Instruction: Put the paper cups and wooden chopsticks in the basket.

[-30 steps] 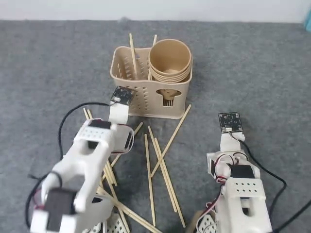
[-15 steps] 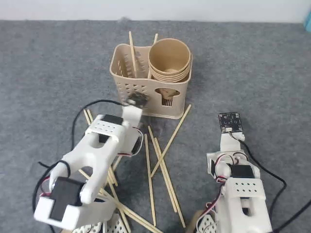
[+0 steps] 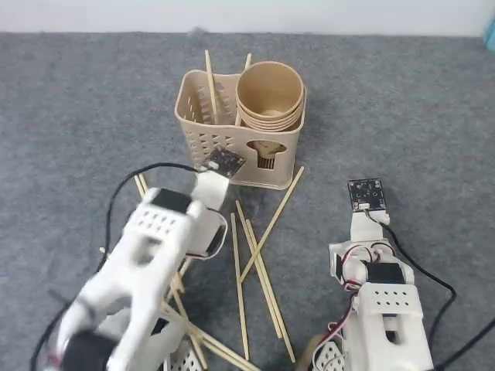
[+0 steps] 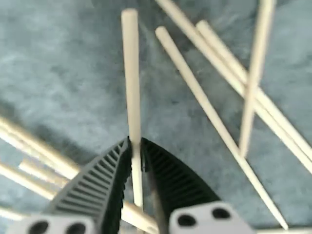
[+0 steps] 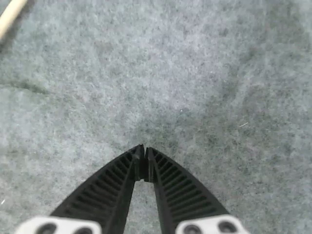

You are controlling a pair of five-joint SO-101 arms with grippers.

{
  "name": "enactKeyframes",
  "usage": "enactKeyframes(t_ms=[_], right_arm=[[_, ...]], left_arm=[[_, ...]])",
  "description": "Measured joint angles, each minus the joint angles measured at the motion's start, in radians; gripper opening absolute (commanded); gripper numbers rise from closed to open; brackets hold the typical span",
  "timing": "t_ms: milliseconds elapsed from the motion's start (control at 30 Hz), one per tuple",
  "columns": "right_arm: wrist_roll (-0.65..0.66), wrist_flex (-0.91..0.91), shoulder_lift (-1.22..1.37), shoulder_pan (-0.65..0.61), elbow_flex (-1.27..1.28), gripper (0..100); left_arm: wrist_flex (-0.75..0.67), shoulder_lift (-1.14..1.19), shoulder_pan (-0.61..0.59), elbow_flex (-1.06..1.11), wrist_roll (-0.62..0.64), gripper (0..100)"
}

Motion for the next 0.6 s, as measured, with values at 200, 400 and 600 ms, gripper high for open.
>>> enactKeyframes(t_ms=[200, 400, 600], right_arm=[[0.000, 0.000, 0.000, 0.000, 0.000, 0.6], [0.000, 0.000, 0.000, 0.000, 0.000, 0.6], [0.000, 0.000, 0.000, 0.000, 0.000, 0.6]], left_arm=[[0.164, -0.407, -0.037, 0.002, -0.094, 1], [0.201, -0.694, -0.249, 0.002, -0.226, 1], [0.081, -0.746, -0.477, 0.002, -0.258, 1]])
